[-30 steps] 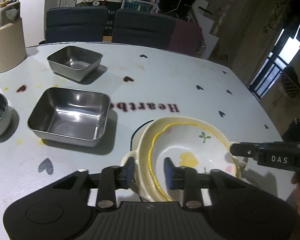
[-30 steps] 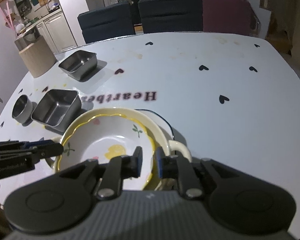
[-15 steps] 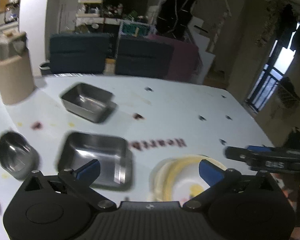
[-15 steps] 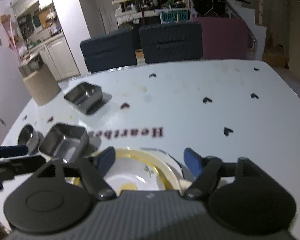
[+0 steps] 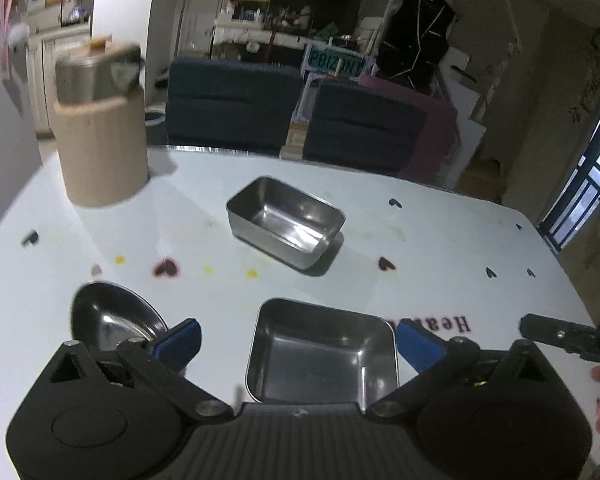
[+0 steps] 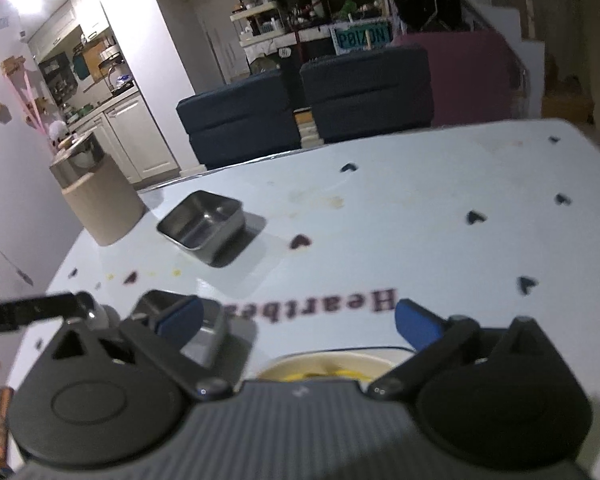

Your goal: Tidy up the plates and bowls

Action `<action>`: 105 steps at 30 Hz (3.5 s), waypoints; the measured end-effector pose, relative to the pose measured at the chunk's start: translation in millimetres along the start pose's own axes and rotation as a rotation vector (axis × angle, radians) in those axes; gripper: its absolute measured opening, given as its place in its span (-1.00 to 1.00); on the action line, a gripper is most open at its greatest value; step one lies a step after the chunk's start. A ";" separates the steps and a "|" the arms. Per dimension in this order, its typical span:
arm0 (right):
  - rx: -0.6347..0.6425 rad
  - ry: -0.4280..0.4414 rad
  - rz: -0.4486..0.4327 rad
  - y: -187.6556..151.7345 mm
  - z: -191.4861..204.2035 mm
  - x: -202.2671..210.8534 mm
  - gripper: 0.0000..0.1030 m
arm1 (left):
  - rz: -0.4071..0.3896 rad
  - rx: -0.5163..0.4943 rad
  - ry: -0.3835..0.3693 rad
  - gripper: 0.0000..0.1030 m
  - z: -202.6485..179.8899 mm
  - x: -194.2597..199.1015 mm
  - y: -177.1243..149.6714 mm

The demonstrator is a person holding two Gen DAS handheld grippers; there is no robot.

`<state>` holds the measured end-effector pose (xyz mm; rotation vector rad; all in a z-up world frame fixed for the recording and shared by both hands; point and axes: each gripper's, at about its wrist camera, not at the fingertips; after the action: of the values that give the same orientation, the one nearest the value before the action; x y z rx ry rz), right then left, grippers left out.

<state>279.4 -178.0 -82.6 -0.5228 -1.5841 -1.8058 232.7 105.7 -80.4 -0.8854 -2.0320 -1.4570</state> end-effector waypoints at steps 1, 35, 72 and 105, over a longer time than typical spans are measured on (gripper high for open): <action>-0.014 0.011 0.022 3.6 3.7 -5.8 0.97 | 0.011 0.000 0.002 0.77 2.4 -5.7 1.3; 0.029 0.145 0.325 -0.9 71.6 -119.0 -0.82 | 0.169 -0.014 0.017 -0.76 28.2 -76.1 -0.7; 0.216 0.313 0.400 -51.8 150.7 -65.7 -0.83 | 0.248 0.002 0.130 -0.76 85.5 25.9 -69.2; 0.231 0.285 0.433 -53.7 153.7 -75.0 -0.69 | 0.309 0.005 0.155 -0.09 89.2 11.1 -72.4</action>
<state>273.7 -9.6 -143.7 -0.4364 -1.3383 -1.2910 170.4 176.8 -146.7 -1.0006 -1.6987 -1.3058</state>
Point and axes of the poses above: each gripper's, at about its wrist camera, not at the fingertips, and x roughly against the way its jaws point, z to its left, y to its top, and after that the axes turned 8 degrees about x, right-handed
